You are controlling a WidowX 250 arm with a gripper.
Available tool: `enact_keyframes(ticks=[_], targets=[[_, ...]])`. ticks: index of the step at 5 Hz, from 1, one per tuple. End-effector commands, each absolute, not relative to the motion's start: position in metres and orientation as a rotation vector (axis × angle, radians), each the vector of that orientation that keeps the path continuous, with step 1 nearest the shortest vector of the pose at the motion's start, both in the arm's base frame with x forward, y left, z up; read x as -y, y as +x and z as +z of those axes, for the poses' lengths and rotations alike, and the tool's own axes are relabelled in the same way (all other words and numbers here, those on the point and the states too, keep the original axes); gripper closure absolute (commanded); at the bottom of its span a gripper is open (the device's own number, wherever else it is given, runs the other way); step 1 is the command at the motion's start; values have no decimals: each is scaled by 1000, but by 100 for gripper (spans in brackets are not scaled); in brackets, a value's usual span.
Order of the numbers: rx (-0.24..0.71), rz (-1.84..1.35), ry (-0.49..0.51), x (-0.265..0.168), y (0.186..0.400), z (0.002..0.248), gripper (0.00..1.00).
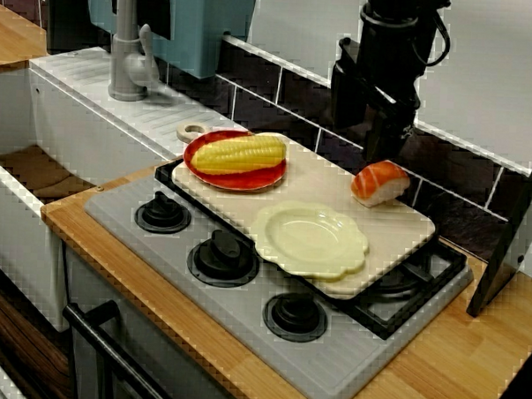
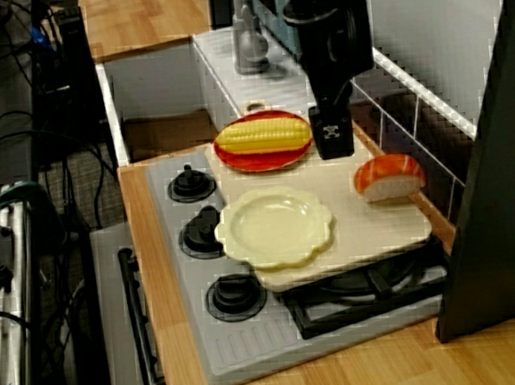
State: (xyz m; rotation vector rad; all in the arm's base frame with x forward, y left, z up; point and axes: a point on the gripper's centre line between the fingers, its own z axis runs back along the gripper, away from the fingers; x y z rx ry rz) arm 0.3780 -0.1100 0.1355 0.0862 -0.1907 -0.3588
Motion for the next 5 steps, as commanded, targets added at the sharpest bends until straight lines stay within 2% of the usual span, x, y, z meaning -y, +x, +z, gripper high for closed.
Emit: enact_keyframes(ticks=[1,2,5], targets=[[242,-301,82,114,393,142,0],[216,-263,96,115,390,143,0],[230,-278,103,119,392,138,0]])
